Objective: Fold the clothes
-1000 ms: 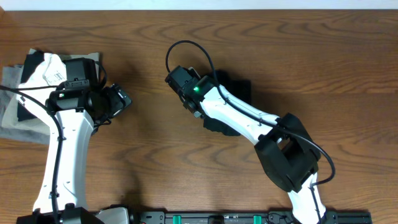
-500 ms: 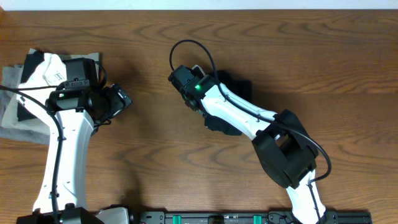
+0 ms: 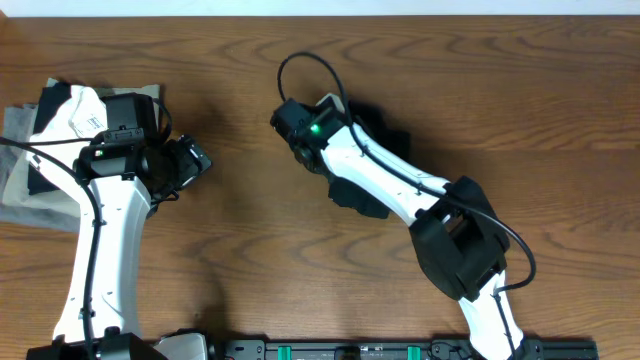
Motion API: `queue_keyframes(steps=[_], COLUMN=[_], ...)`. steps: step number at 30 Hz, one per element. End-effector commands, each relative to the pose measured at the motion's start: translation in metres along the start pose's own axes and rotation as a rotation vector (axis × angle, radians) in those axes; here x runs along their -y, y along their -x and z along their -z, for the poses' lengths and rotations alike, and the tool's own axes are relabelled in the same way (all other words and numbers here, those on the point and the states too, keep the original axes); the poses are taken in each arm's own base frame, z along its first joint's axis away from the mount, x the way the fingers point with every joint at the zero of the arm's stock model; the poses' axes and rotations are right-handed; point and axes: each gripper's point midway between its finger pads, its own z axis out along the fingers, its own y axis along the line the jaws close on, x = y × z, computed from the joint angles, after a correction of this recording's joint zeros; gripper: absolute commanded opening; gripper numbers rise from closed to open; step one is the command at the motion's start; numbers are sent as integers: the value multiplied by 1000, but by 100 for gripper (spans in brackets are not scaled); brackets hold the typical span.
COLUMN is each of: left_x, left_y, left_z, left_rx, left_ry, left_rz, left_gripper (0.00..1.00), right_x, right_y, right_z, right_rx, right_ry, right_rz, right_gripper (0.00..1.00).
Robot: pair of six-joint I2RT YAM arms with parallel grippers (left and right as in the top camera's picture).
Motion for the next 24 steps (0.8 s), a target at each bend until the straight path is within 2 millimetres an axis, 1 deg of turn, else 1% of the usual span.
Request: queue_keyframes(steps=[1, 3, 7, 9, 11, 14, 16, 19, 22, 24], left_x=[-4, -3, -3, -3, -3, -3, -3, -3, -3, -3], left_y=[3, 2, 3, 3, 3, 3, 3, 3, 3, 3], left_z=[0, 0, 0, 0, 0, 0, 0, 0, 0, 0], left_rx=[10, 9, 10, 10, 10, 12, 13, 12, 13, 12], left_ry=[18, 18, 18, 18, 18, 16, 16, 16, 16, 16], left_rz=[13, 12, 13, 13, 13, 12, 13, 13, 13, 12], left_gripper=[98, 98, 98, 98, 98, 98, 98, 98, 98, 98], right_x=[18, 22, 30, 22, 8, -14, -20, -19, -21, -20], right_y=[8, 1, -13, -17, -17, -15, -14, -13, -15, -20], right_z=[10, 14, 8, 4, 5, 11, 16, 25, 38, 47], right_rx=[3, -36, -107, -142, -160, -157, -141, -112, -98, -103], right_ry=[-27, -15, -3, 68, 163, 284, 287, 248, 245, 244], right_rz=[-123, -139, -144, -162, -137, -57, -33, -8, 17, 38], right_gripper=[1, 1, 1, 3, 5, 11, 14, 17, 26, 28])
